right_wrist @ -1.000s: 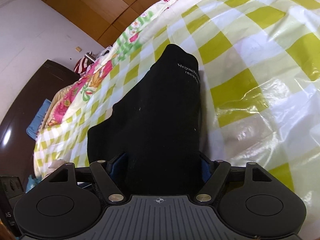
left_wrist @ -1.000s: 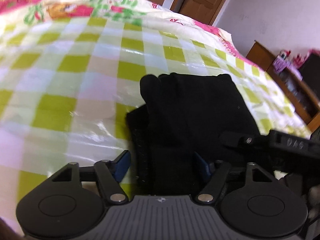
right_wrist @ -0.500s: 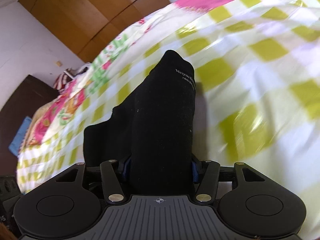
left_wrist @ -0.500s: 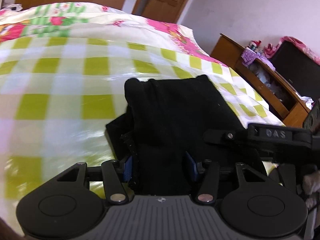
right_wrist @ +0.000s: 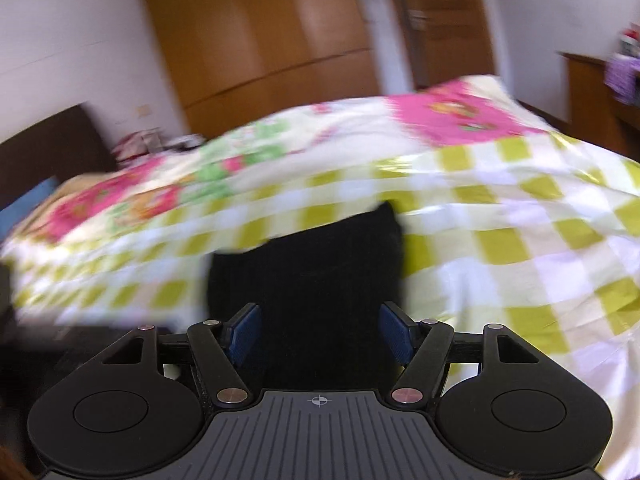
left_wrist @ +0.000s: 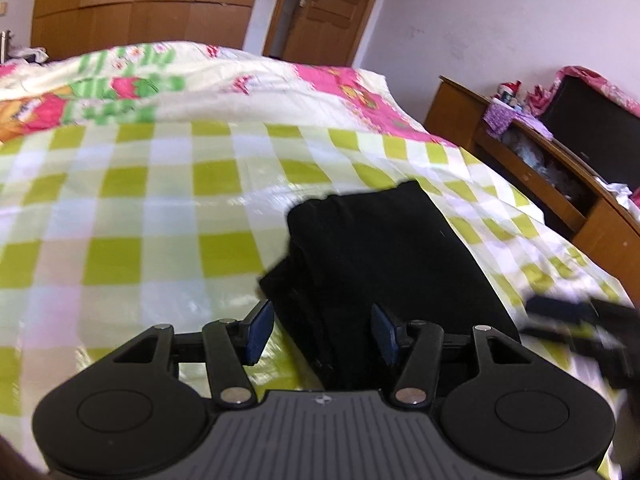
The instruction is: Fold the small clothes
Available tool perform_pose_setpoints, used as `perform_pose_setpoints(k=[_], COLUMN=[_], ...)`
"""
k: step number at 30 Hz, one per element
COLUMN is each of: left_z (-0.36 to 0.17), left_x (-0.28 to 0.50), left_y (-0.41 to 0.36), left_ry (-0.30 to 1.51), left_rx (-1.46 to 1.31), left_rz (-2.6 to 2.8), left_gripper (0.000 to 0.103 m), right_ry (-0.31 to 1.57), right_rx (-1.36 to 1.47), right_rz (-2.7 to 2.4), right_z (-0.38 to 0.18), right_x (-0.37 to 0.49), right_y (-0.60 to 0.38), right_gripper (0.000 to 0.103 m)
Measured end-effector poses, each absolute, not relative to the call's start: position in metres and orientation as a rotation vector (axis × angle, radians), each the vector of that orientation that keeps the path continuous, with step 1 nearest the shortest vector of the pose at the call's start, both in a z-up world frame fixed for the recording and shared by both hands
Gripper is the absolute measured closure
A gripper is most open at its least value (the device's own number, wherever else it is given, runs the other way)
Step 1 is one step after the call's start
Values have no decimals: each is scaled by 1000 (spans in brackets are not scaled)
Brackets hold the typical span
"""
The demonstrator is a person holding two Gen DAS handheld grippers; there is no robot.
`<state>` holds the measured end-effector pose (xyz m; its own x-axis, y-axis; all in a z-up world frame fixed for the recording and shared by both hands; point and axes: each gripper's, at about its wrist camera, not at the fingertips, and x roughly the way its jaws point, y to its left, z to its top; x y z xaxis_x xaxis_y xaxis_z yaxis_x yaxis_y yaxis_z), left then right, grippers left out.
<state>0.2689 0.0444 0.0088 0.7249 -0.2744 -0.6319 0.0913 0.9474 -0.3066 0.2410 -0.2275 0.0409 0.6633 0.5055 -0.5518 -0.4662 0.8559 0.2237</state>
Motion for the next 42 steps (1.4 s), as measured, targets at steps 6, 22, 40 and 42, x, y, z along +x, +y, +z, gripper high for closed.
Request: perform_pose_setpoints(k=[6, 22, 40, 42], left_z=[18, 13, -9, 3], left_x=[296, 314, 285, 280], left_y=[43, 31, 55, 53], left_ry=[719, 713, 735, 708], left_rx=[-255, -249, -325, -297], left_rz=[-193, -153, -37, -29], left_gripper=[37, 77, 65, 65], right_ry=[540, 539, 594, 587], right_rx=[-232, -333, -318, -296], right_rz=[756, 755, 824, 819], right_z=[34, 32, -2, 1], right_x=[174, 173, 165, 161], right_y=[-182, -169, -167, -171], right_gripper=[37, 96, 89, 88])
